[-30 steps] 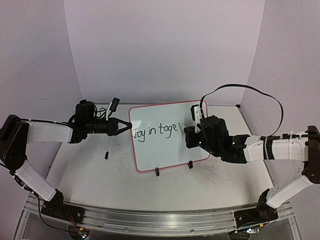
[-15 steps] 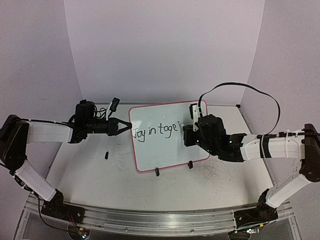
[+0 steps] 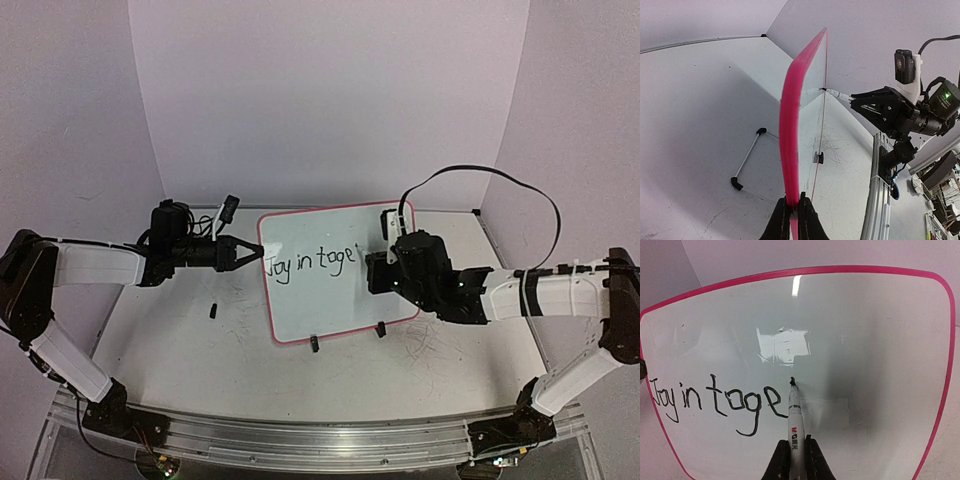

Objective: Write a sentence on the whiteboard

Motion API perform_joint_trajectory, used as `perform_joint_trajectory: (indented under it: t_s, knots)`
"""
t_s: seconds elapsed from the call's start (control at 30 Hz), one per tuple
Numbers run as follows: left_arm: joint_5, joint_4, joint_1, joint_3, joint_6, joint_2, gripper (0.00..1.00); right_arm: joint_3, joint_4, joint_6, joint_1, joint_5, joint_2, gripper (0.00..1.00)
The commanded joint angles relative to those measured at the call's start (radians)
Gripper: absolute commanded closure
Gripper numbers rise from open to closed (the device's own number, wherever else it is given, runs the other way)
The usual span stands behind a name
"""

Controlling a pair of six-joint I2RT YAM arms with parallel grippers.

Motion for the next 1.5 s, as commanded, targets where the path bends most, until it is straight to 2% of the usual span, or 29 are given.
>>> perform_joint_trajectory:
  t_s: [0.0,0.47,0.73,0.9,1.17,1.47]
  knots:
    - [0.013,-0.011,-0.022,0.054,0.033,-0.025,1.00,-0.027,-0.023,0.036,-0.001,-0.010,-0.011,1.00]
    - [0.013,-0.015,-0.027,0.056,0.035,-0.024,1.00,-0.065,-0.051,0.079,0.016,-0.018,-0.020,1.00]
    - [0.011,-0.019,-0.027,0.054,0.036,-0.025,1.00,-0.071,-0.079,0.096,0.016,0.041,-0.065,1.00]
    - [0.010,-0.021,-0.028,0.055,0.038,-0.024,1.00,-0.110,0.043,0.020,0.016,-0.018,-0.134,1.00]
    - [0.010,-0.022,-0.029,0.059,0.038,-0.025,1.00,-0.018,0.071,-0.016,0.012,-0.029,-0.035,1.00]
    - [0.010,-0.026,-0.028,0.059,0.043,-0.026,1.00,-0.005,0.068,-0.004,0.009,0.010,-0.017,1.00]
